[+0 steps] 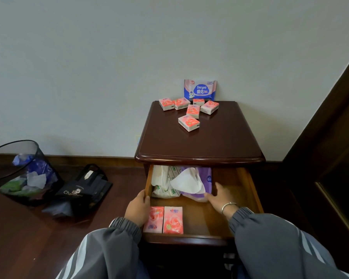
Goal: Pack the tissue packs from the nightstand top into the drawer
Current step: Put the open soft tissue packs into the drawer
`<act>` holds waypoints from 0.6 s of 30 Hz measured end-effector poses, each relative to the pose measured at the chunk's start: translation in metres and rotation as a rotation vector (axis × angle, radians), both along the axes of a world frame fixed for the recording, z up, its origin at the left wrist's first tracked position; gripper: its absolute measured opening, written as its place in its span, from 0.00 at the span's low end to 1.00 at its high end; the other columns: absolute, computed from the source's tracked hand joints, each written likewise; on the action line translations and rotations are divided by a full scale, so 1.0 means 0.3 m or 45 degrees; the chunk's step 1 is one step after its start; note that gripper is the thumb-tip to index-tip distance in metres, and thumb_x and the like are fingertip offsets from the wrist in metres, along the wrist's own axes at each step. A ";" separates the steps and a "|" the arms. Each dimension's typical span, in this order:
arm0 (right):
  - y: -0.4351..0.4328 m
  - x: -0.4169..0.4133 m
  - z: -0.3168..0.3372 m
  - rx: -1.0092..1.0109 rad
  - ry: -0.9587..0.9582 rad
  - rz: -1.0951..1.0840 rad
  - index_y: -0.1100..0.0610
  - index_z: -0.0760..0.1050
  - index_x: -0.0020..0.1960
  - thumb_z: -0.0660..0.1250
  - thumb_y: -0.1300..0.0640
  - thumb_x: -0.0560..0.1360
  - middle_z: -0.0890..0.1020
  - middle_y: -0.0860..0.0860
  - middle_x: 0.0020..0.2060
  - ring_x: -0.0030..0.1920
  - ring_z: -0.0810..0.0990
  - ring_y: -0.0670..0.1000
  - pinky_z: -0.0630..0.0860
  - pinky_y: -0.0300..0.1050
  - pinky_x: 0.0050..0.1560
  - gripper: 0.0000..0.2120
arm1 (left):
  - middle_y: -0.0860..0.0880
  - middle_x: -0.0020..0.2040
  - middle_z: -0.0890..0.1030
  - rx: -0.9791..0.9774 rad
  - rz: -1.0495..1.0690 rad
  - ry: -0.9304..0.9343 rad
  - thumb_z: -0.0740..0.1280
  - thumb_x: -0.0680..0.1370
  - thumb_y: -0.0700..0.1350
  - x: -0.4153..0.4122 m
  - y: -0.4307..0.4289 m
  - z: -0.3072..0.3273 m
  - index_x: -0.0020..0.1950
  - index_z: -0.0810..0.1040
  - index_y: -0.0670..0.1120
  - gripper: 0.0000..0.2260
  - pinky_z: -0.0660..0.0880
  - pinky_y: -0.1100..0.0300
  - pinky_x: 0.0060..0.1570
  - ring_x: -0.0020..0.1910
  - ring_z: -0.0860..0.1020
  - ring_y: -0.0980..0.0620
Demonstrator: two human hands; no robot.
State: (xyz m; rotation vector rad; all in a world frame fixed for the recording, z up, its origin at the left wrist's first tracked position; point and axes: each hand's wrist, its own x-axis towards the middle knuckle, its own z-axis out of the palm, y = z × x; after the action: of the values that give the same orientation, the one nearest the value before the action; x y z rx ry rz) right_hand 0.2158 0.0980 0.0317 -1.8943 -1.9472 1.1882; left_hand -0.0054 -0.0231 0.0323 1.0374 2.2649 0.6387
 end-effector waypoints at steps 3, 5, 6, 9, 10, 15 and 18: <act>0.018 0.049 -0.003 0.117 -0.117 0.100 0.54 0.54 0.76 0.64 0.48 0.76 0.59 0.55 0.75 0.73 0.61 0.56 0.63 0.50 0.70 0.33 | 0.46 0.70 0.71 0.169 -0.048 0.404 0.56 0.81 0.44 0.017 0.010 0.012 0.74 0.65 0.45 0.20 0.69 0.54 0.63 0.66 0.72 0.46; 0.024 0.060 -0.009 0.251 -0.141 0.218 0.52 0.54 0.76 0.65 0.48 0.76 0.56 0.53 0.76 0.74 0.59 0.55 0.61 0.48 0.71 0.33 | 0.48 0.70 0.71 0.335 -0.223 0.622 0.58 0.80 0.42 0.043 0.041 0.029 0.72 0.67 0.45 0.20 0.68 0.56 0.65 0.67 0.70 0.47; 0.027 0.058 -0.011 0.302 -0.161 0.273 0.50 0.54 0.76 0.64 0.48 0.76 0.55 0.52 0.76 0.75 0.57 0.55 0.60 0.47 0.72 0.33 | 0.48 0.70 0.70 0.364 -0.355 0.666 0.58 0.80 0.42 0.059 0.064 0.038 0.72 0.67 0.46 0.19 0.67 0.57 0.66 0.67 0.69 0.48; 0.049 0.026 -0.016 0.342 -0.201 0.380 0.50 0.52 0.77 0.63 0.47 0.77 0.52 0.51 0.77 0.75 0.55 0.55 0.59 0.49 0.73 0.33 | 0.47 0.75 0.63 0.225 -0.718 0.764 0.57 0.82 0.43 0.093 0.151 0.042 0.75 0.64 0.47 0.20 0.61 0.57 0.71 0.74 0.61 0.48; 0.062 0.010 -0.016 0.332 -0.200 0.411 0.50 0.51 0.77 0.62 0.47 0.77 0.52 0.51 0.77 0.76 0.55 0.55 0.59 0.49 0.74 0.32 | 0.47 0.77 0.59 0.123 -0.778 0.808 0.57 0.82 0.44 0.096 0.178 0.042 0.76 0.61 0.47 0.21 0.58 0.54 0.73 0.76 0.56 0.46; 0.102 -0.035 -0.042 0.160 -0.263 0.604 0.53 0.52 0.77 0.60 0.47 0.78 0.51 0.54 0.77 0.76 0.52 0.56 0.55 0.49 0.75 0.32 | 0.45 0.79 0.52 -0.407 -0.867 0.722 0.54 0.83 0.46 0.079 0.240 0.025 0.78 0.55 0.45 0.23 0.62 0.46 0.72 0.77 0.52 0.41; 0.098 -0.031 -0.065 0.120 -0.271 0.655 0.55 0.53 0.76 0.60 0.49 0.78 0.52 0.54 0.77 0.77 0.51 0.56 0.53 0.48 0.75 0.31 | 0.43 0.75 0.60 -0.520 -0.947 0.696 0.55 0.82 0.46 0.087 0.219 0.003 0.75 0.61 0.43 0.22 0.66 0.45 0.69 0.73 0.61 0.42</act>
State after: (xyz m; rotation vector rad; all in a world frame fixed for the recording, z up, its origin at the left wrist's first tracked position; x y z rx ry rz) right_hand 0.2065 0.1275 0.0121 -1.5742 -2.6636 1.0054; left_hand 0.0206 0.0427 0.0332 1.8244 2.0343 -0.4459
